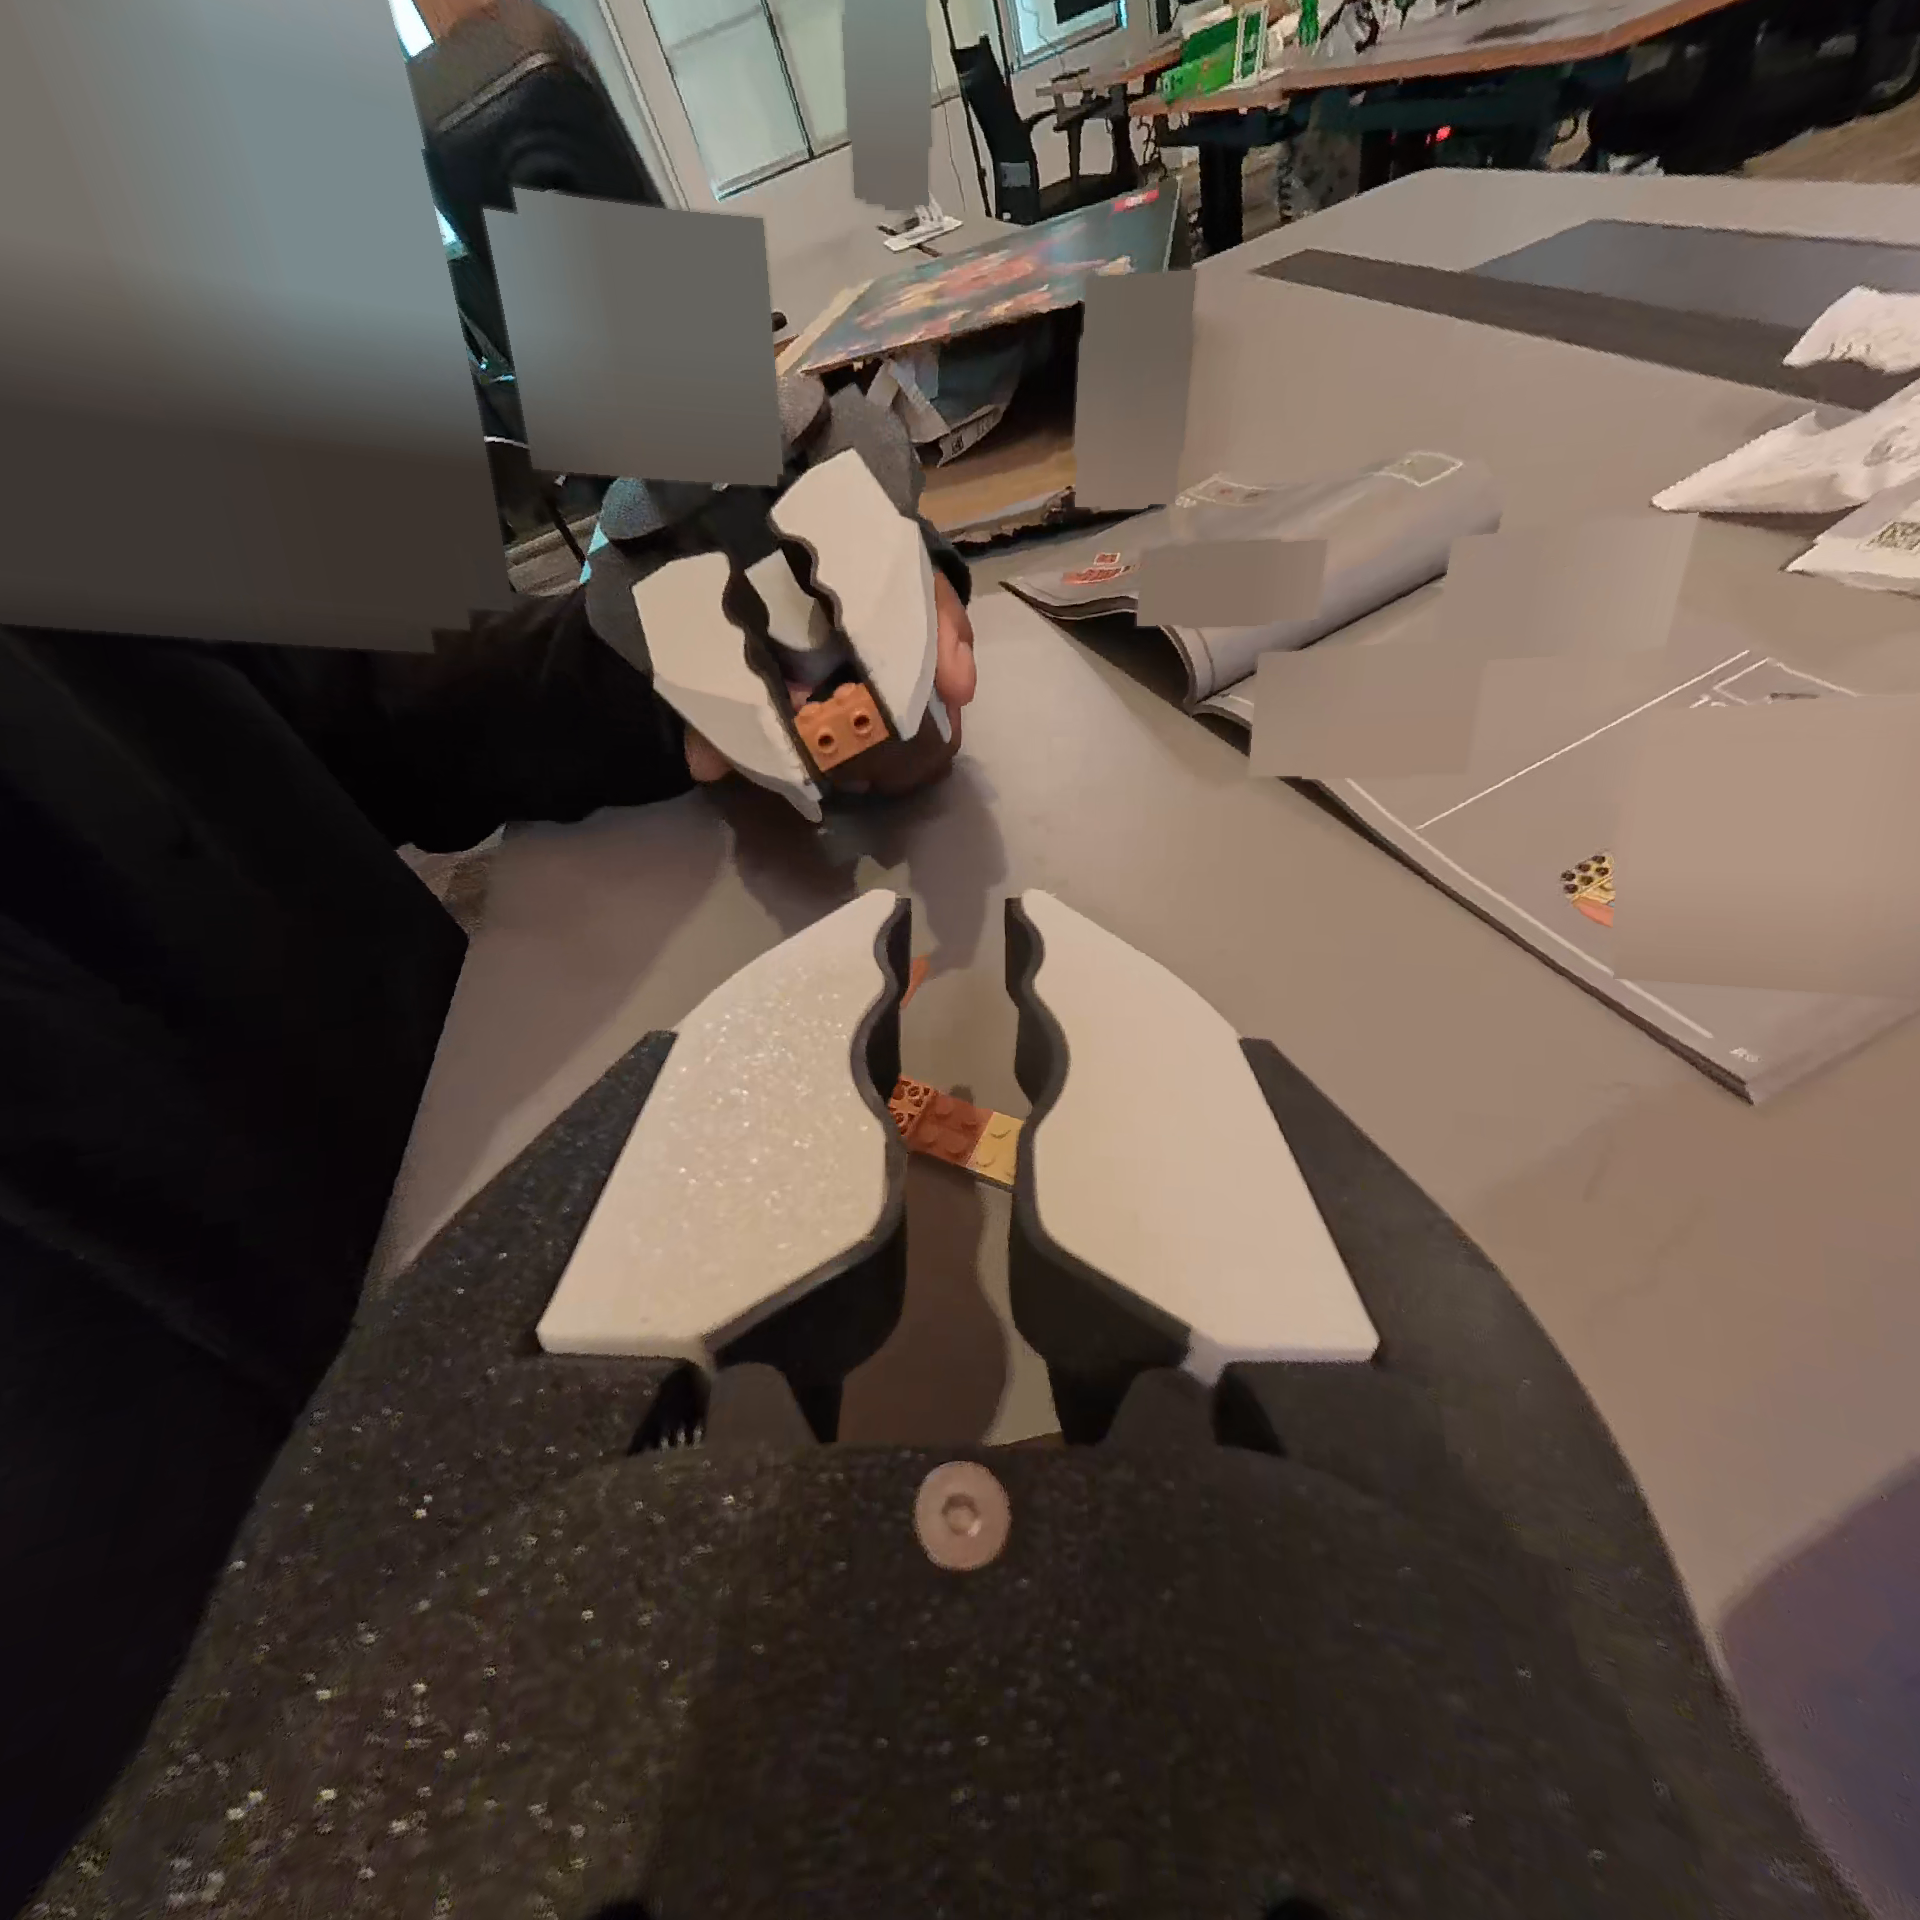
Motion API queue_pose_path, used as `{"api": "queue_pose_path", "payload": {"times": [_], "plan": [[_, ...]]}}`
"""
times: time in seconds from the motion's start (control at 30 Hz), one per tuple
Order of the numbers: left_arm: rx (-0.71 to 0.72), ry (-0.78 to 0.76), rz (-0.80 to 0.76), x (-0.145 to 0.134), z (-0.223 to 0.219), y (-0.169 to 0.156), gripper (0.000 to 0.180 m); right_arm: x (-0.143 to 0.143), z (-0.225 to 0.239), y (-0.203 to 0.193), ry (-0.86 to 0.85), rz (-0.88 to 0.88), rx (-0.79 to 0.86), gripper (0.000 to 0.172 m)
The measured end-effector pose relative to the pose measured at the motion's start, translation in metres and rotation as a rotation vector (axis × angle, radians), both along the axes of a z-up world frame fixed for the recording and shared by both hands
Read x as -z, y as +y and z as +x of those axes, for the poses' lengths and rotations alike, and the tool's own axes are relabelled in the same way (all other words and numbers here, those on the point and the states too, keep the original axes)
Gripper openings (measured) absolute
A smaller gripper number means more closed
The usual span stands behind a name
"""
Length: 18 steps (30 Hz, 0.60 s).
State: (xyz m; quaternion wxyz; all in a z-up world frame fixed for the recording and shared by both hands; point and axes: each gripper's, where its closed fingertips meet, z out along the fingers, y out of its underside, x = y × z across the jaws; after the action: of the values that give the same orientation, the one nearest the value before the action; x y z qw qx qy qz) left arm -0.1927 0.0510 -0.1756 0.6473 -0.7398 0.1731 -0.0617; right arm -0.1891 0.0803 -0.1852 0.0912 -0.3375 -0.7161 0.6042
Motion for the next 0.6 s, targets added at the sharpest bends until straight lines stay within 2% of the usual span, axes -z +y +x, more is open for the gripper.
{"api": "queue_pose_path", "payload": {"times": [0.6], "plan": [[0.020, 0.051, -0.066, 0.011, 0.007, 0.003, 0.017, -0.003, 0.010, -0.008, 0.083, 0.049, -0.009, 0.017]]}}
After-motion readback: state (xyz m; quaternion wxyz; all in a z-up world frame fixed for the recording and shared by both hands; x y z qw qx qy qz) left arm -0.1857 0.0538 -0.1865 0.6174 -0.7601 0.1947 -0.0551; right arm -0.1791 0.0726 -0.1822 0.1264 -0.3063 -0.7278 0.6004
